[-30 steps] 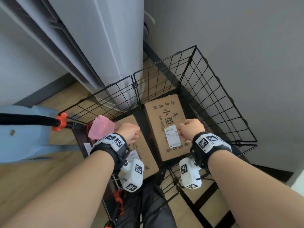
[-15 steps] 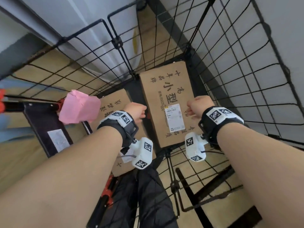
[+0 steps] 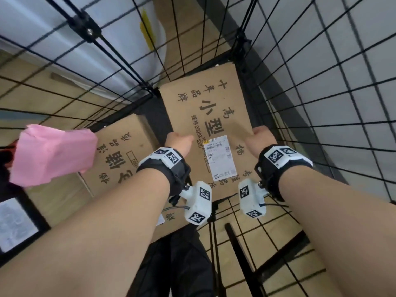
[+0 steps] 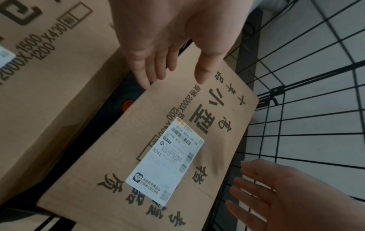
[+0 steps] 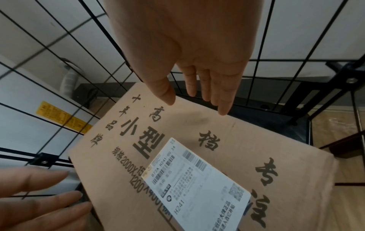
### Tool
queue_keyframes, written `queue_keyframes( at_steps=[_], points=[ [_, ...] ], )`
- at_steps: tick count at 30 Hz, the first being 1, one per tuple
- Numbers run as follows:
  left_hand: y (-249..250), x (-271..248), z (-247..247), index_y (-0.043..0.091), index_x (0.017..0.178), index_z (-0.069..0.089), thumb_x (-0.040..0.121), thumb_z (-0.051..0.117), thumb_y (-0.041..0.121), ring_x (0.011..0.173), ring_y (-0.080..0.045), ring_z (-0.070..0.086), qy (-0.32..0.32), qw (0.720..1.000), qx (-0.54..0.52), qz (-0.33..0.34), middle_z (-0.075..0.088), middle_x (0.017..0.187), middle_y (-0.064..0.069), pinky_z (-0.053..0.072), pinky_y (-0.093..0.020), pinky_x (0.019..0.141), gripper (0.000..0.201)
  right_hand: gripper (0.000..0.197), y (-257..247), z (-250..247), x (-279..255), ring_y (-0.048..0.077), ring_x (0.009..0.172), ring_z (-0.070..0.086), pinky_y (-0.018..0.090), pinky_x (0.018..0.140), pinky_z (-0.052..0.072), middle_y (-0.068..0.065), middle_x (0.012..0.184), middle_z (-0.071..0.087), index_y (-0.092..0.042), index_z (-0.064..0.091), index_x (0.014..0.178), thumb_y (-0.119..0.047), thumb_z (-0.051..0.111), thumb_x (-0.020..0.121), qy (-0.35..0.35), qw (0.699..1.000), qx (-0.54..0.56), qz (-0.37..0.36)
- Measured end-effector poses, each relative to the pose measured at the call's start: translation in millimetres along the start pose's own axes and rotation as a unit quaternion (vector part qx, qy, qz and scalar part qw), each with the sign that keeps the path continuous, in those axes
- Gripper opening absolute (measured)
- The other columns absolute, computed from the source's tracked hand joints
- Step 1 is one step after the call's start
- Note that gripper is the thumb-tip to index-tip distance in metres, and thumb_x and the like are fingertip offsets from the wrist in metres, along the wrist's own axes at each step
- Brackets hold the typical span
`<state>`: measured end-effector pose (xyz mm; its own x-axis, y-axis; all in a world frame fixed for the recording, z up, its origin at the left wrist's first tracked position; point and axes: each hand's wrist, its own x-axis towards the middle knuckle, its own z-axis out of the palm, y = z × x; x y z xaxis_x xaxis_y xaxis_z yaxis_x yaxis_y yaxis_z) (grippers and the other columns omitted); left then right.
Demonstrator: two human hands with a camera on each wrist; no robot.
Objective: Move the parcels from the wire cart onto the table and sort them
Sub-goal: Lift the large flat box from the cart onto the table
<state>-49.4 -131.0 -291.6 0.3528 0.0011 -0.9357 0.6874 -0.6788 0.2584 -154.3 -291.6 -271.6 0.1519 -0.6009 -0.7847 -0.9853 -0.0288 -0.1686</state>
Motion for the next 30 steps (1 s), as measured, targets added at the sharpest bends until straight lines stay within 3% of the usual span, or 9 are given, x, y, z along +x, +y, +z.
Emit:
queue_keyframes(
  at_steps=[3,6,8,12,17,20,23,26,30],
  points=[
    [-5,14,9,-0.006,0.120,0.056,0.068,0.063,0.026,0.107,-0.042,0.060,0.036,0.999,0.009,0.009,0.060,0.118,-0.029,0.050,-0.047,0.091,0.062,0.046,8,6,9,0.027,0.094,0.057,0.032,0.080,0.045,0.009,0.110,0.060,-0.005,0.049,0.127,-0.023,0.054,0.085,-0.028,0.999,0.004,0.019],
    [-6,25,9,0.004,0.124,0.056,0.061,0.064,0.028,0.107,-0.035,0.060,0.090,0.996,-0.007,0.015,0.061,0.120,-0.016,0.050,-0.043,0.094,0.068,0.050,15,12,19,0.029,0.093,0.062,0.040,0.086,0.052,0.012,0.108,0.064,-0.009,0.050,0.125,-0.025,0.054,0.078,-0.034,0.999,0.010,0.033],
    [-11,39,10,0.007,0.131,0.050,0.066,0.063,0.027,0.110,-0.033,0.057,0.074,0.997,-0.021,0.000,0.059,0.125,-0.012,0.047,-0.043,0.099,0.070,0.052,18,14,24,0.030,0.097,0.061,0.042,0.089,0.052,0.010,0.111,0.064,-0.013,0.049,0.127,-0.027,0.055,0.078,-0.025,0.999,0.008,0.037],
    [-19,53,17,0.010,0.141,0.037,0.053,0.062,0.037,0.122,-0.031,0.051,0.023,0.998,-0.047,-0.046,0.051,0.136,-0.012,0.042,-0.046,0.105,0.095,0.059,20,14,29,0.027,0.103,0.057,0.034,0.089,0.046,0.007,0.124,0.059,-0.016,0.042,0.137,-0.030,0.059,0.082,-0.045,0.997,0.019,0.054],
    [1,24,9,0.007,0.149,0.021,0.071,0.073,0.035,0.131,-0.031,0.041,0.036,0.996,-0.060,-0.056,0.035,0.149,-0.012,0.036,-0.040,0.108,0.097,0.089,15,12,33,0.033,0.136,0.035,0.041,0.109,0.034,0.010,0.153,0.030,-0.019,0.026,0.150,-0.055,0.061,0.077,-0.057,0.995,0.012,0.084],
    [3,21,1,0.013,0.148,0.026,0.060,0.074,0.049,0.130,-0.030,0.042,0.047,0.998,-0.026,-0.042,0.035,0.150,-0.008,0.037,-0.041,0.105,0.106,0.103,12,9,26,0.032,0.134,0.037,0.046,0.110,0.034,0.010,0.149,0.036,-0.024,0.035,0.146,-0.075,0.058,0.060,-0.060,0.995,-0.028,0.078],
    [4,11,-6,0.016,0.143,0.036,0.045,0.072,0.057,0.126,-0.030,0.045,0.040,0.998,-0.003,-0.041,0.040,0.146,-0.006,0.038,-0.046,0.104,0.112,0.101,9,2,17,0.031,0.130,0.041,0.045,0.108,0.036,0.009,0.146,0.040,-0.023,0.035,0.145,-0.072,0.059,0.060,-0.051,0.996,0.023,0.071],
    [4,0,-12,0.015,0.143,0.034,0.051,0.072,0.049,0.123,-0.032,0.046,0.051,0.998,-0.011,-0.039,0.041,0.144,-0.008,0.041,-0.044,0.100,0.106,0.085,7,-7,8,0.029,0.121,0.049,0.040,0.100,0.041,0.007,0.137,0.047,-0.016,0.032,0.143,-0.056,0.064,0.075,-0.042,0.990,0.116,0.063],
    [3,-16,-20,0.010,0.137,0.039,0.042,0.073,0.036,0.105,-0.033,0.056,0.056,0.996,-0.059,-0.026,0.052,0.130,-0.011,0.048,-0.041,0.079,0.105,0.083,3,-16,-14,0.028,0.107,0.058,0.047,0.097,0.047,0.008,0.122,0.056,-0.011,0.039,0.132,-0.053,0.070,0.067,-0.029,0.984,0.169,0.052]
  ],
)
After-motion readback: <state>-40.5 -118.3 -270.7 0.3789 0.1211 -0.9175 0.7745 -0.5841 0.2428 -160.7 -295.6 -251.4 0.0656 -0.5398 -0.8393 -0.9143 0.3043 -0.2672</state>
